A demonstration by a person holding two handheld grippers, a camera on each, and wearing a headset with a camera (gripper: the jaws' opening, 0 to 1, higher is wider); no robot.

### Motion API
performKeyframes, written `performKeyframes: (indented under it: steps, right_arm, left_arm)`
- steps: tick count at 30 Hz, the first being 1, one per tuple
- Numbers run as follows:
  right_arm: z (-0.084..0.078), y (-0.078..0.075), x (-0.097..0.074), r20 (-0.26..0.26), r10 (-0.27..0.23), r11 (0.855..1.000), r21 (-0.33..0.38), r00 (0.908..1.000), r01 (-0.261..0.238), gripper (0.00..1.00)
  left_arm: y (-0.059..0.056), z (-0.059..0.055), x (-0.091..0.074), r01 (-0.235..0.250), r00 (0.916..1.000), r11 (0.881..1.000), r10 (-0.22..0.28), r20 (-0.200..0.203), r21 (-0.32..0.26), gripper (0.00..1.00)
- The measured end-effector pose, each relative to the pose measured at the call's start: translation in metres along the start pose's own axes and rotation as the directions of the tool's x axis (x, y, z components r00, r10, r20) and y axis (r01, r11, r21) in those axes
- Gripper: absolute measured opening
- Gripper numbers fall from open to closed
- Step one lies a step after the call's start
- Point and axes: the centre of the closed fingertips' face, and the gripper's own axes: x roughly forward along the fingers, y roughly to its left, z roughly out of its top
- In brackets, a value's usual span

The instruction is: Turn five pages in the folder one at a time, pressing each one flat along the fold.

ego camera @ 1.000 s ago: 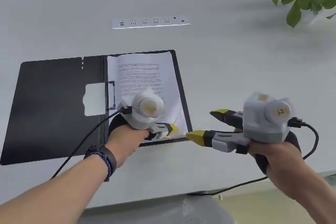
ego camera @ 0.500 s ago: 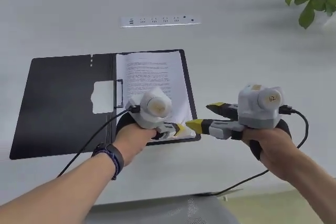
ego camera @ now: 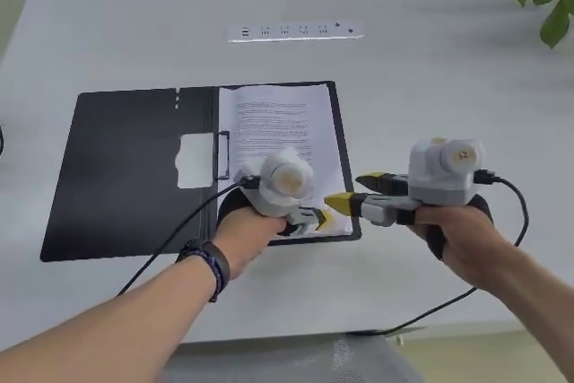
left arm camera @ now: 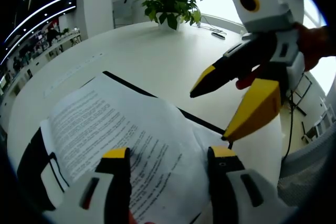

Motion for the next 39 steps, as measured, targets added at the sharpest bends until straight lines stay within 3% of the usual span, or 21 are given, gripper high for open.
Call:
performKeyframes:
  steps: [17, 23, 27, 31, 32, 39]
  right_arm:
    - [0.007, -0.002, 0.023, 0.024, 0.049, 0.995, 0.091, 0.9985, -0.051, 0.41]
    - [0.009, -0.003, 0.024, 0.074, 0.046, 0.989, 0.140, 0.9962, -0.056, 0.27]
    - [0.009, -0.007, 0.021, 0.092, 0.041, 0.984, 0.168, 0.9949, -0.056, 0.21]
    - [0.011, -0.004, 0.017, 0.123, 0.061, 0.977, 0.196, 0.9905, -0.084, 0.02]
    - [0.012, -0.002, 0.016, 0.130, 0.071, 0.972, 0.214, 0.9890, -0.098, 0.02]
    - [0.009, 0.000, 0.016, 0.122, 0.067, 0.971, 0.221, 0.9903, -0.093, 0.00]
  left_arm:
    - [0.000, 0.001, 0.000, 0.001, 1.0000, 1.000, -0.001, 0.002, -0.003, 0.60]
    - [-0.002, 0.002, 0.000, 0.017, 0.9998, 1.000, -0.017, -0.005, -0.014, 0.63]
    - [-0.008, 0.006, -0.002, 0.042, 0.9991, 0.998, -0.042, 0.011, -0.047, 0.68]
    - [-0.013, 0.010, -0.005, 0.054, 0.9983, 0.998, -0.053, 0.023, -0.037, 0.70]
    - [-0.014, 0.012, -0.006, 0.055, 0.9982, 0.998, -0.054, 0.026, -0.038, 0.71]
    - [-0.013, 0.019, -0.014, 0.046, 0.9977, 0.998, -0.043, 0.052, -0.052, 0.71]
